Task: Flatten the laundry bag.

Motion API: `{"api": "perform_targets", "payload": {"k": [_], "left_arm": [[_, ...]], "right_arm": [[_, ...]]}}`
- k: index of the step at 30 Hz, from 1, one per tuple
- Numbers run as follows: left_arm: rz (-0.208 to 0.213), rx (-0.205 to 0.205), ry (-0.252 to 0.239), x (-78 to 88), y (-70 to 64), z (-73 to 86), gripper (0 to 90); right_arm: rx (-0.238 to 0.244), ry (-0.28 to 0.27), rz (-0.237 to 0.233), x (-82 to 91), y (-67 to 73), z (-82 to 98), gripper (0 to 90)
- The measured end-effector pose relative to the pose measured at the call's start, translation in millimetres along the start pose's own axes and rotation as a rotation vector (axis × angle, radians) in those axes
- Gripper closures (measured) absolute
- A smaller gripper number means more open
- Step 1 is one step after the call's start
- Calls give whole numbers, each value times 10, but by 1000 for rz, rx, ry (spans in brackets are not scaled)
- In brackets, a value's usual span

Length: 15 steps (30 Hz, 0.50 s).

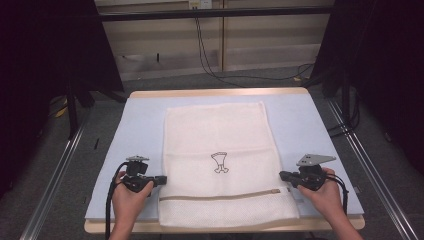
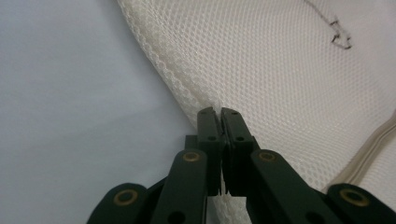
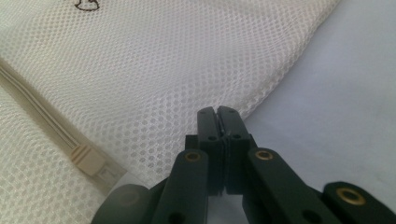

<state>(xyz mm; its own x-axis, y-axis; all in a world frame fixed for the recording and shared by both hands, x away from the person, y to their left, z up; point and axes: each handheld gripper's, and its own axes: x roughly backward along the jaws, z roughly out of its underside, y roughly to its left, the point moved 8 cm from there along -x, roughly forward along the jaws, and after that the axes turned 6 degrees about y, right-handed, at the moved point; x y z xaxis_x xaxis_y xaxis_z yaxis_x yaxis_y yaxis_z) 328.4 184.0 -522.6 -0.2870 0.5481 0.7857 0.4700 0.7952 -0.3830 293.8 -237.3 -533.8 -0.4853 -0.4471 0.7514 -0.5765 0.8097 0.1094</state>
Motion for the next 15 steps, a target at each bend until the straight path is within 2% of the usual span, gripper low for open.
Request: {"api": "perform_targets", "payload": {"k": [6,7,11,13,15], "left_arm": [[-17,11,0,-40,173,-127,875],[-13,28,-8,-47,189,-150,875],[-37,13,-20,-51,281,-235,874],[-41,26,-33,-53,303,-269,874],[-45,12,-25,-51,341,-273,872]], "right_arm": [[-17,-16,0,-72,-17,-88,888],[-23,-19,-7,-82,-13,-105,888],[-26,-39,7,-137,-18,-180,886],[-21,-39,11,-159,-16,-202,886],[-12,-39,14,-180,-18,-218,885]]}}
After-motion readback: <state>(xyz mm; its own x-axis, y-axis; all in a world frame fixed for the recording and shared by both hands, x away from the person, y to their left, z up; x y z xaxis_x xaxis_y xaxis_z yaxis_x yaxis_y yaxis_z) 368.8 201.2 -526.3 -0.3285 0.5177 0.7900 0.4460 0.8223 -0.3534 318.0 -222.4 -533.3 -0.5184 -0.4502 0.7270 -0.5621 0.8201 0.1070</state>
